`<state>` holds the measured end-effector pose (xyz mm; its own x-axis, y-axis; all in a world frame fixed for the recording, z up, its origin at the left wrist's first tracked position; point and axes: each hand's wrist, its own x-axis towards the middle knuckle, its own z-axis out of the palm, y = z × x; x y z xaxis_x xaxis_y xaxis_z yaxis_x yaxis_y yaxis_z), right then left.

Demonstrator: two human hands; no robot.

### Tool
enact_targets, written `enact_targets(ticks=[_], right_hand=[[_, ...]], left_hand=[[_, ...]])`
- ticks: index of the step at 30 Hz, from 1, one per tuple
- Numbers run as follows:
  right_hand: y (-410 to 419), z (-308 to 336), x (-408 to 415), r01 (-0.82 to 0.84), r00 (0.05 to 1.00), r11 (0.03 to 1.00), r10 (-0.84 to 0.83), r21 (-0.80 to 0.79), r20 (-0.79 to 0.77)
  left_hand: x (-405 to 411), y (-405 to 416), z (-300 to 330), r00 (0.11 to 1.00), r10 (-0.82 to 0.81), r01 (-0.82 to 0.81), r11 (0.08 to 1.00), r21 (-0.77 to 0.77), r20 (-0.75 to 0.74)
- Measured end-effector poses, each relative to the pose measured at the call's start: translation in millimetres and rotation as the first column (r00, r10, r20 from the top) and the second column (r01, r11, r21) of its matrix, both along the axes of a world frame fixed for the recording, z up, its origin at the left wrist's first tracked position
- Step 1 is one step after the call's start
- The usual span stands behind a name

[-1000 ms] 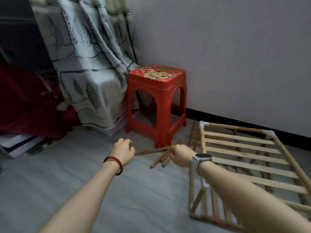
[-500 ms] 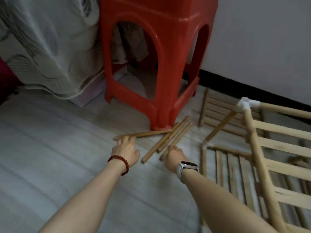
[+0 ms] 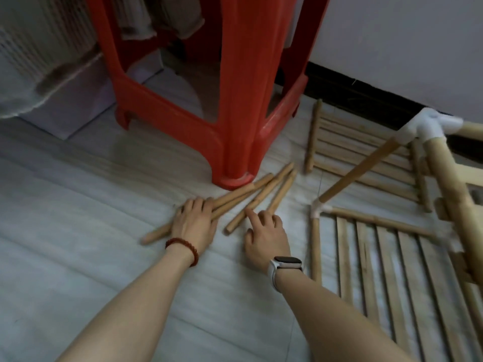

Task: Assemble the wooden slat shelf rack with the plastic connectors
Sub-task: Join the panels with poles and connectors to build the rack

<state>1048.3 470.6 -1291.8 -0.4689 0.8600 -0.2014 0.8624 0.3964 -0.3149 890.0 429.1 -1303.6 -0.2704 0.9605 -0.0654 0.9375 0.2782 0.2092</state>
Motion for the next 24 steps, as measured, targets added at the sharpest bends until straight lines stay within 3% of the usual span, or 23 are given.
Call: enact_targets(ticks=[3, 6, 11, 15, 17, 24], right_hand=[[-4, 2, 1, 0.013, 0.998, 1.000, -0.014, 0.022, 0.053], [-7, 4, -5, 0.060, 0.987, 0.997, -0.065, 0.039, 0.145], [-7, 13, -22, 0.102, 0.986, 0.995, -0.103, 0.016, 0.134], [-32, 5, -23, 0.091, 0.969, 0.996, -0.088, -0.002, 0.232], [-57, 1, -17, 0.076, 0.974, 0.994, -0.092, 0.084, 0.205], [-131, -2, 24, 0.078, 0.982, 0.997, -0.080, 0.017, 0.172]], left_hand=[[5, -24, -7, 0.999, 0.026, -0.029, 0.997, 0.071, 0.041], [9, -43, -1, 0.978, 0.127, -0.124, 0.992, -0.028, 0.165], [-3, -73, 11, 0.926, 0.300, -0.257, 0.946, -0.199, 0.231], [-9, -93, 20, 0.865, 0.410, -0.328, 0.898, -0.293, 0.289], [-7, -104, 20, 0.857, 0.421, -0.332, 0.892, -0.306, 0.297], [34, -149, 22, 0.868, 0.364, -0.260, 0.912, -0.318, 0.336]])
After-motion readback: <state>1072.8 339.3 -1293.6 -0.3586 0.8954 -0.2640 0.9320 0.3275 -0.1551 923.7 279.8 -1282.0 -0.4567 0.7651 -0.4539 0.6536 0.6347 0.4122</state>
